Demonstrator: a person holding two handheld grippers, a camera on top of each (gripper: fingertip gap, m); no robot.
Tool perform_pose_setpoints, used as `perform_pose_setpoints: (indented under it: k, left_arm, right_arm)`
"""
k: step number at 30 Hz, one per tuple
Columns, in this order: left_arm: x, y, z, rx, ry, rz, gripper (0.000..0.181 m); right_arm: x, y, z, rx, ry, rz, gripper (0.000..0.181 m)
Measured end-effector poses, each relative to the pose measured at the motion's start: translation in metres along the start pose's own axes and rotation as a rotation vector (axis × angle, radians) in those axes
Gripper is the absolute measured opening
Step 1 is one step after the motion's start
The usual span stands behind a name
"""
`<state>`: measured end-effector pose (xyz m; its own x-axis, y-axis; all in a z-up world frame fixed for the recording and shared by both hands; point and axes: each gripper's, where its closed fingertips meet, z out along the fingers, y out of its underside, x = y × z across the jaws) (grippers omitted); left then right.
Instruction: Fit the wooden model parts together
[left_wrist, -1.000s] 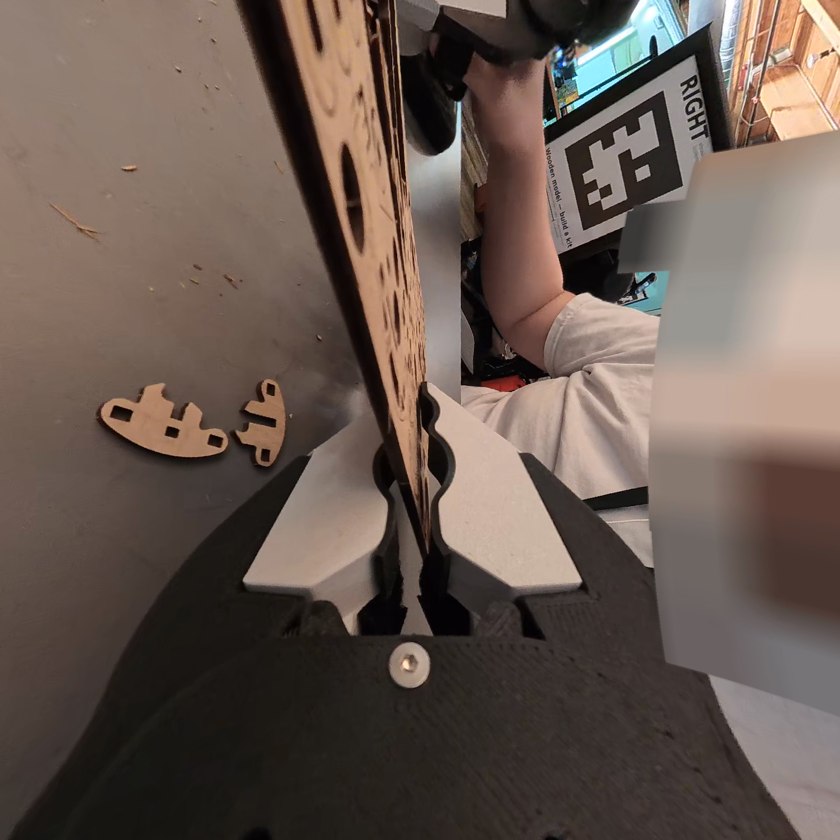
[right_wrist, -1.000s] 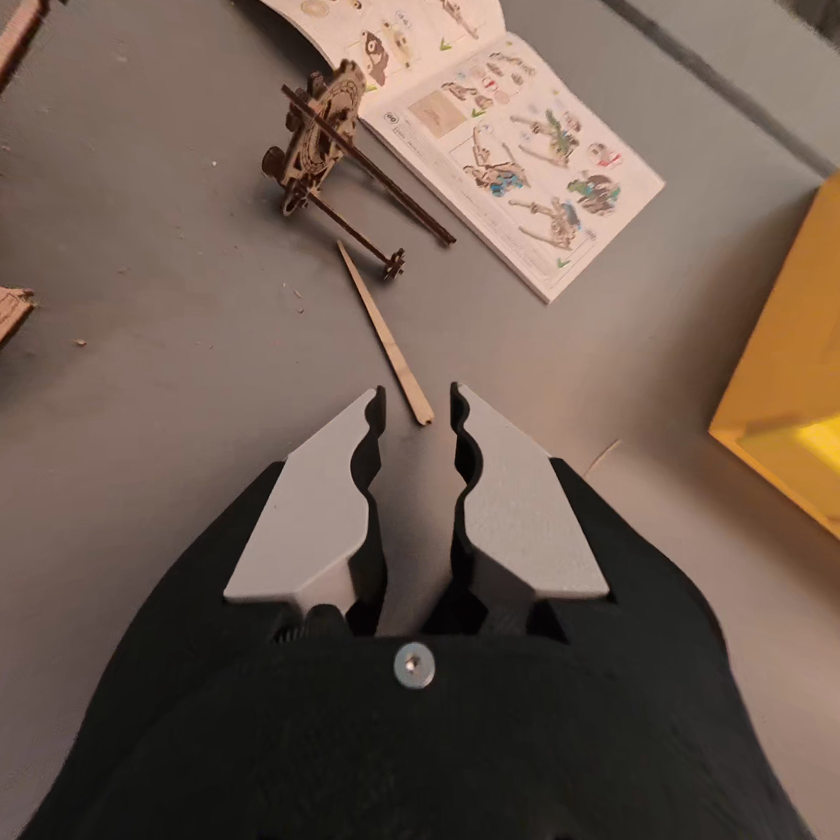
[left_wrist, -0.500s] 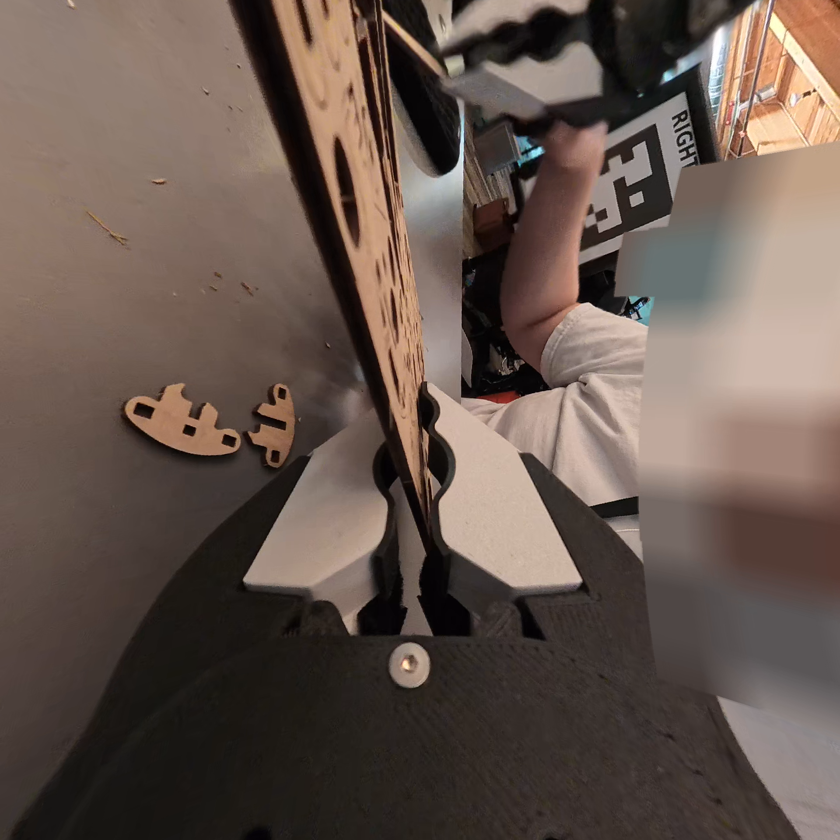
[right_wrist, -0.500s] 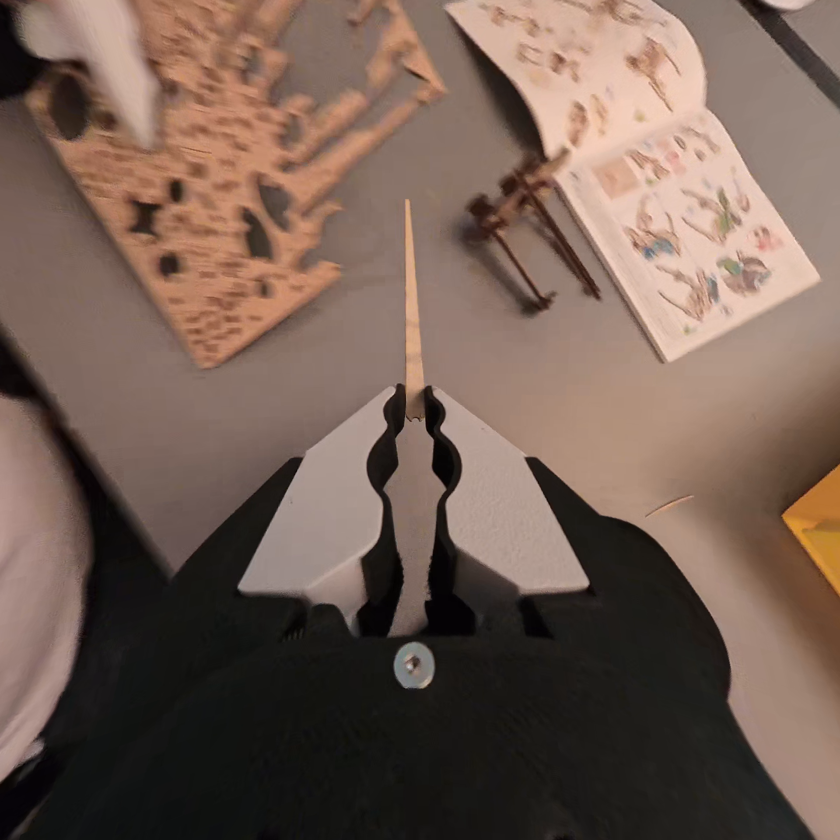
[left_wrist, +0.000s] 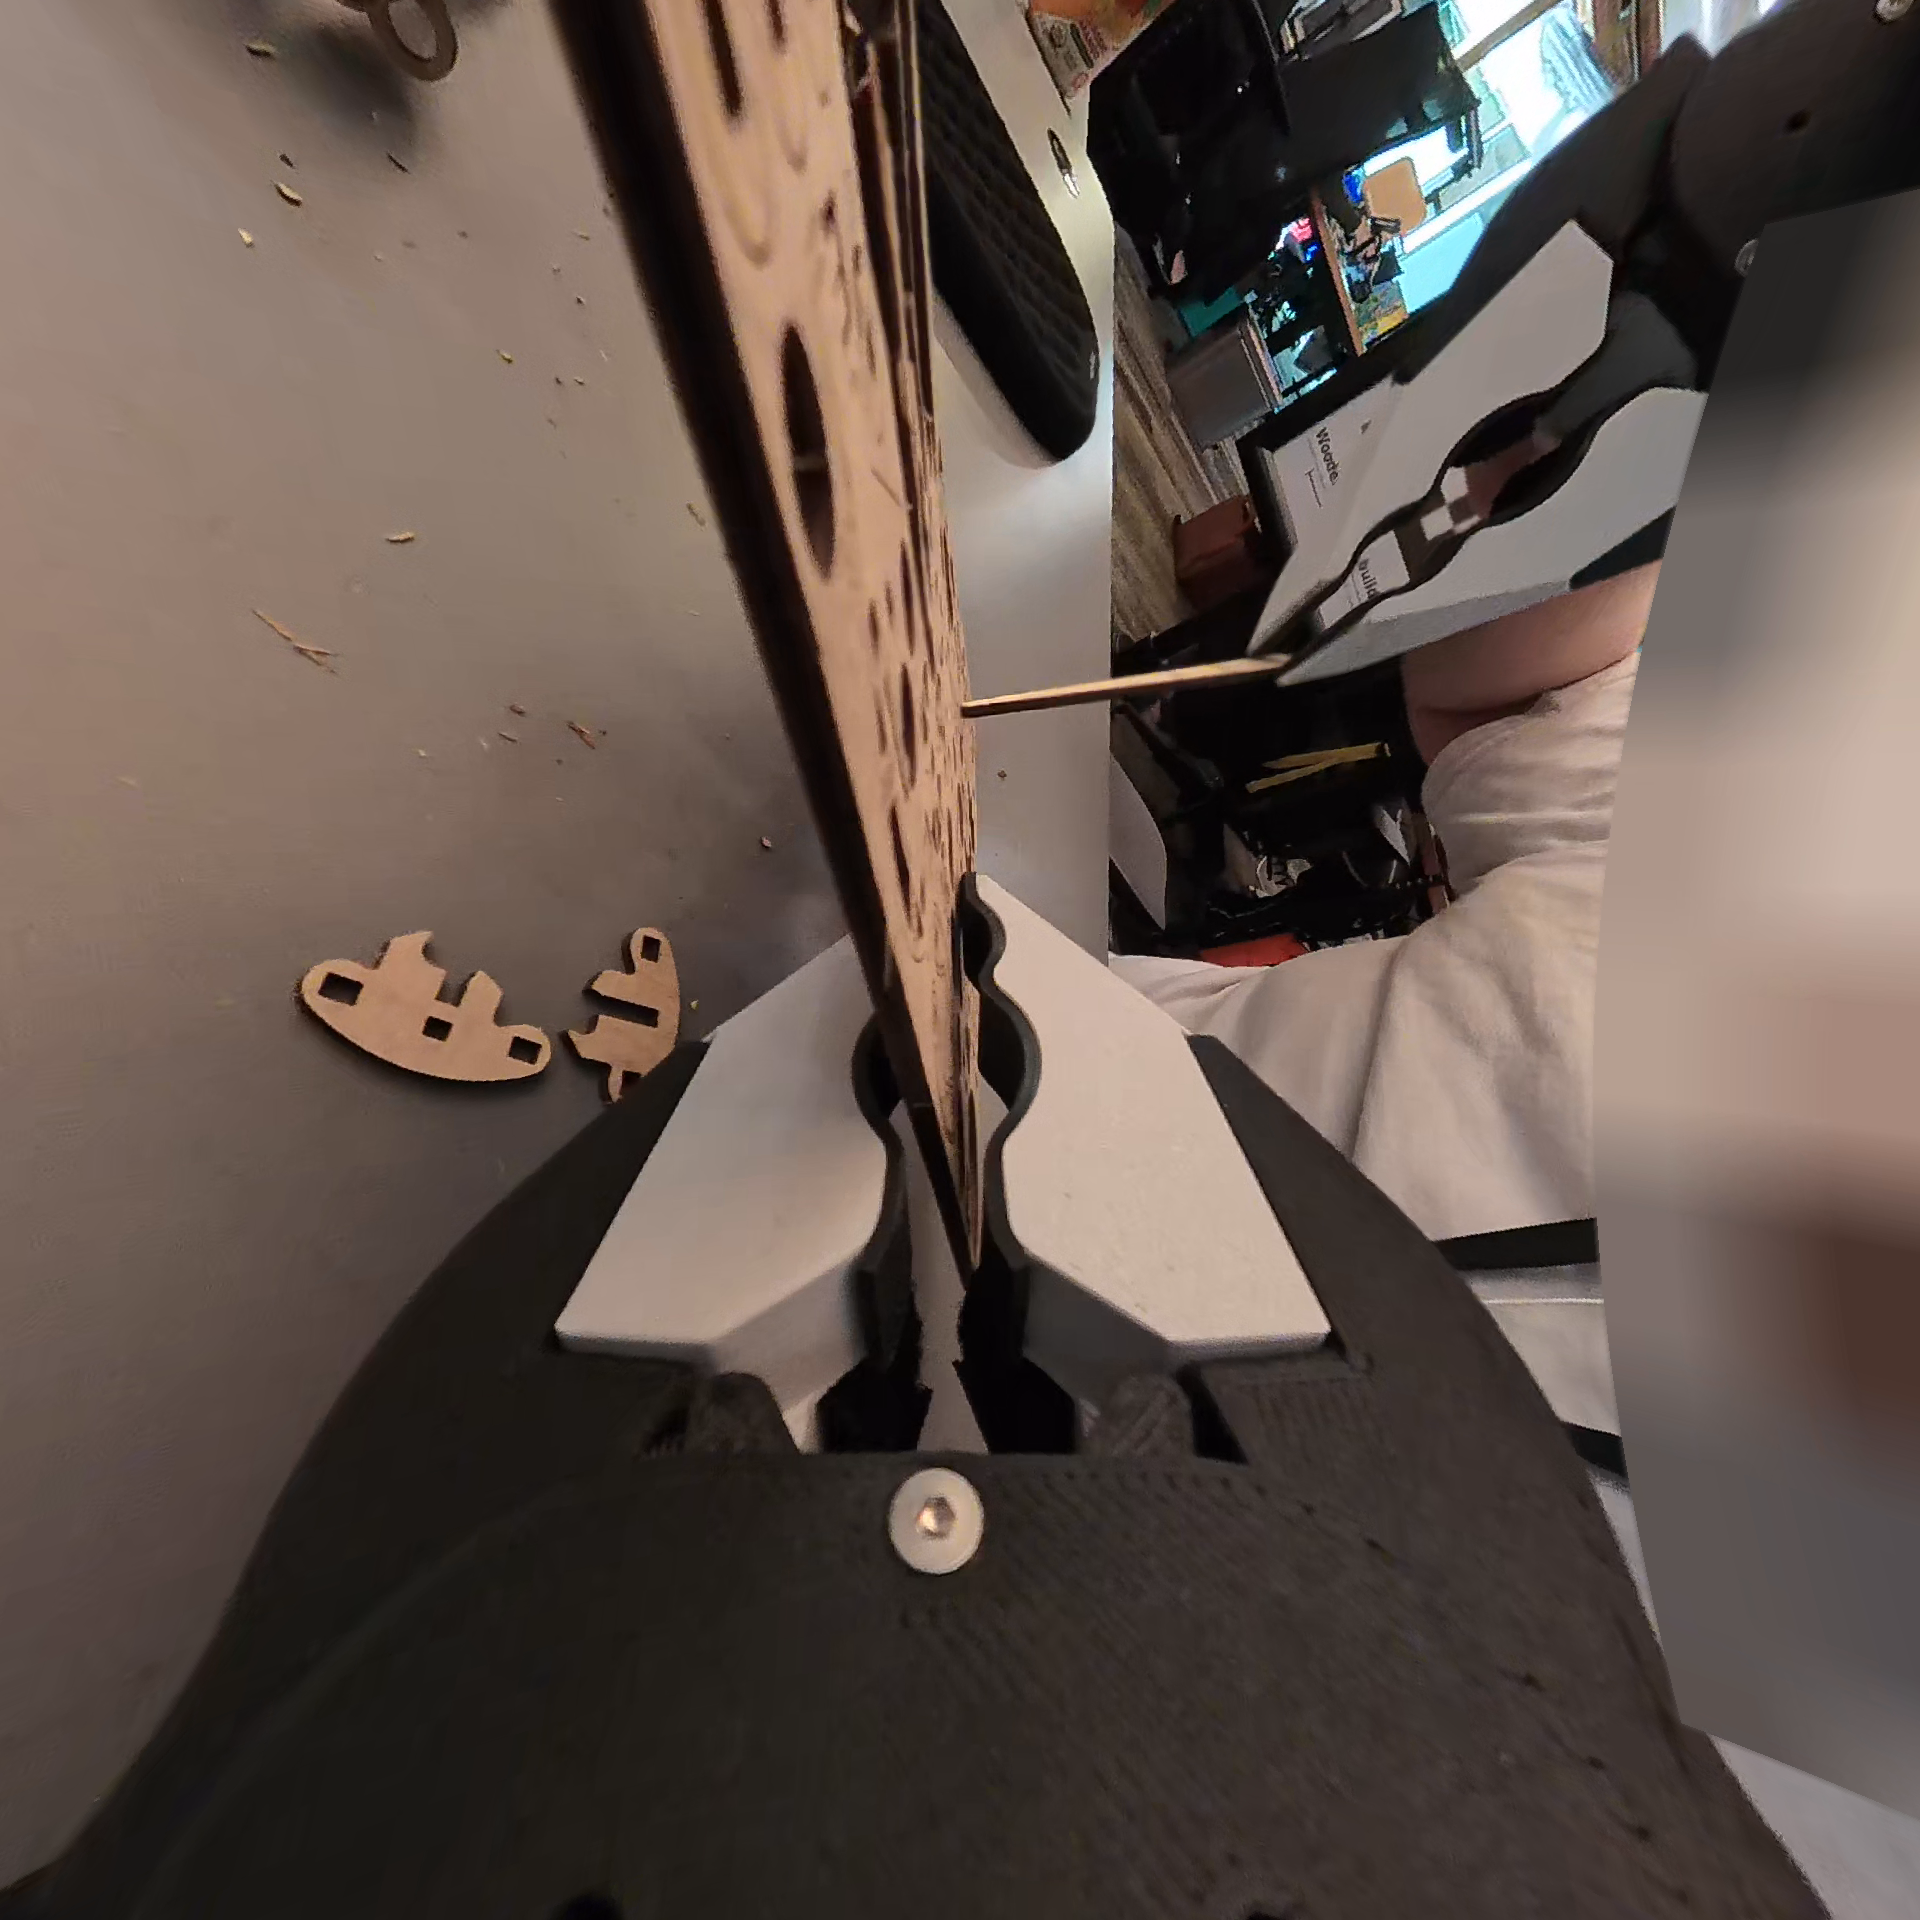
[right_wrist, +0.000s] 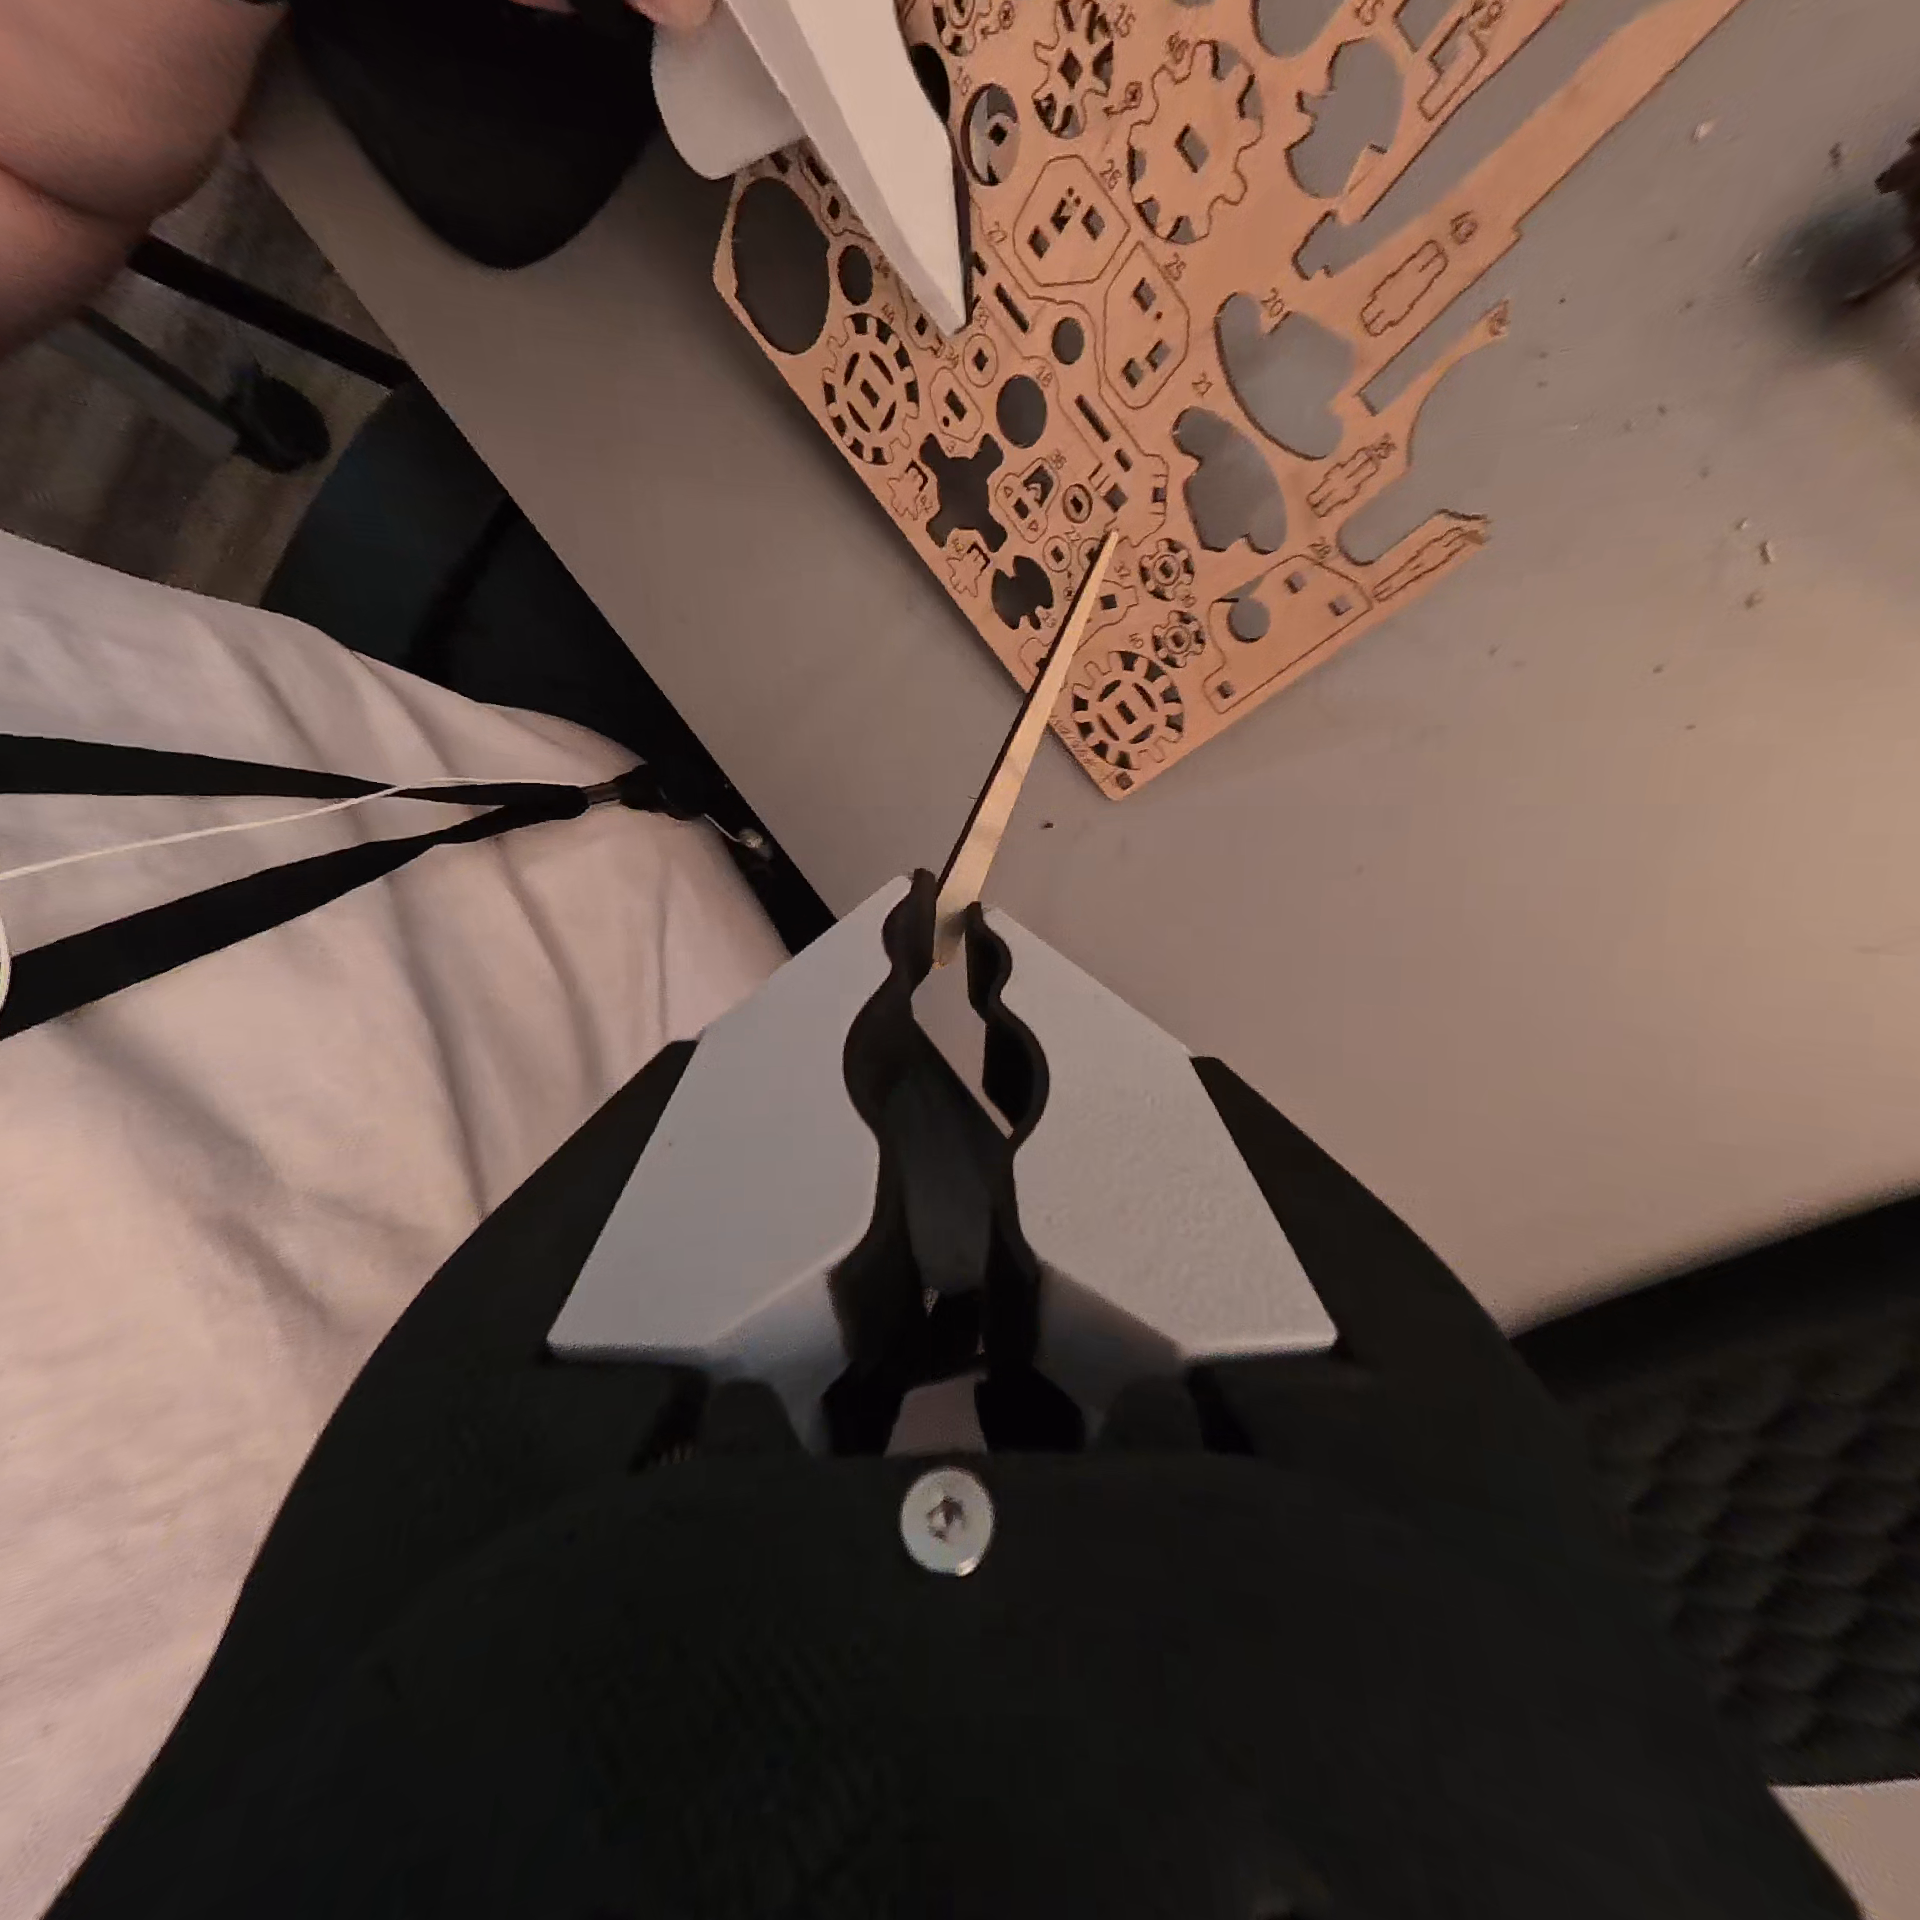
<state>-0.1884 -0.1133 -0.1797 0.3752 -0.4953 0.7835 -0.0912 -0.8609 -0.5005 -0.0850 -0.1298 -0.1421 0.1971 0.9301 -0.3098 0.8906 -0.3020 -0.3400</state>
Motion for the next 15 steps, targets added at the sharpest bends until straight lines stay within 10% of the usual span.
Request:
perform_pose_setpoints:
  k: [15]
  left_arm:
    - [-0.002, -0.002, -0.002, 0.018, 0.001, -0.022, 0.001]
  right_arm:
    - [-0.038, -0.002, 0.033, 0.148, -0.076, -0.242, 0.000]
